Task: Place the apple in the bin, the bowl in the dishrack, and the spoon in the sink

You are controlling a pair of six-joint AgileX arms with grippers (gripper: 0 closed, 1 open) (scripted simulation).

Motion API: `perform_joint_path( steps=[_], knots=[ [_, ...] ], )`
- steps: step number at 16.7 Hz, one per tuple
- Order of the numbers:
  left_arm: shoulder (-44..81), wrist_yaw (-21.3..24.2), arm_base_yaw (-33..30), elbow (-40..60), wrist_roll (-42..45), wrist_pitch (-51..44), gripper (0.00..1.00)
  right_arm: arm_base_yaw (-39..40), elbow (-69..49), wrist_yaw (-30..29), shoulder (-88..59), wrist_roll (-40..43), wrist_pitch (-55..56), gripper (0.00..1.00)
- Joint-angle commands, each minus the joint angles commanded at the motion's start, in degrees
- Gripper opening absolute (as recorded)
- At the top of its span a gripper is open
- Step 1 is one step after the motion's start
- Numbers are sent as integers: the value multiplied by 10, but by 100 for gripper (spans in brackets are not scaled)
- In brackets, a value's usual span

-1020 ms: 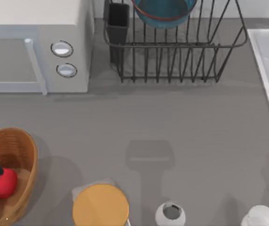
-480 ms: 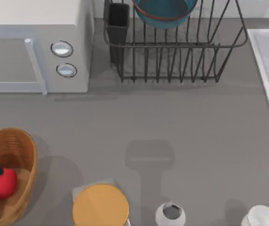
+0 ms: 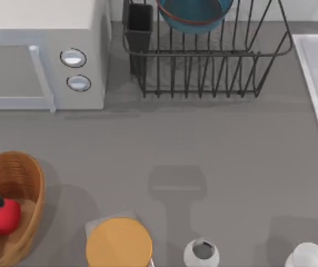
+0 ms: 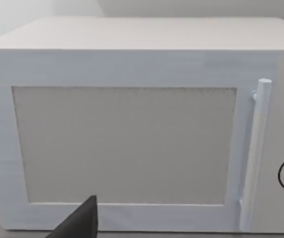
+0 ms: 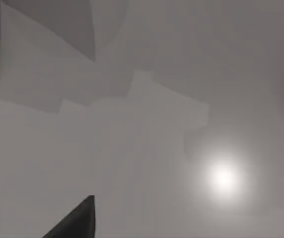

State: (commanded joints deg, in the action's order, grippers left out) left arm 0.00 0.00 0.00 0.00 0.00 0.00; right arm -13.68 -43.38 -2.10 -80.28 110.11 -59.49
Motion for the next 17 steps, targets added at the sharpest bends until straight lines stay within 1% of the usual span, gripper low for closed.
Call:
perform_joint_path(
  steps=[3, 6, 13, 15, 17],
  knots=[
    [0, 0, 0, 0, 0, 0, 100, -24, -60, 13, -24, 101, -9, 100],
    [0, 0, 0, 0, 0, 0, 100, -38, -95, 23, -28, 148, -7, 100],
    [0, 0, 0, 0, 0, 0, 100, -37, -92, 24, -31, 151, 2, 100],
    [0, 0, 0, 0, 0, 0, 100, -37, -74, 24, -47, 150, 34, 100],
    [0, 0, 0, 0, 0, 0, 100, -37, -46, 25, -72, 149, 90, 100]
  ],
)
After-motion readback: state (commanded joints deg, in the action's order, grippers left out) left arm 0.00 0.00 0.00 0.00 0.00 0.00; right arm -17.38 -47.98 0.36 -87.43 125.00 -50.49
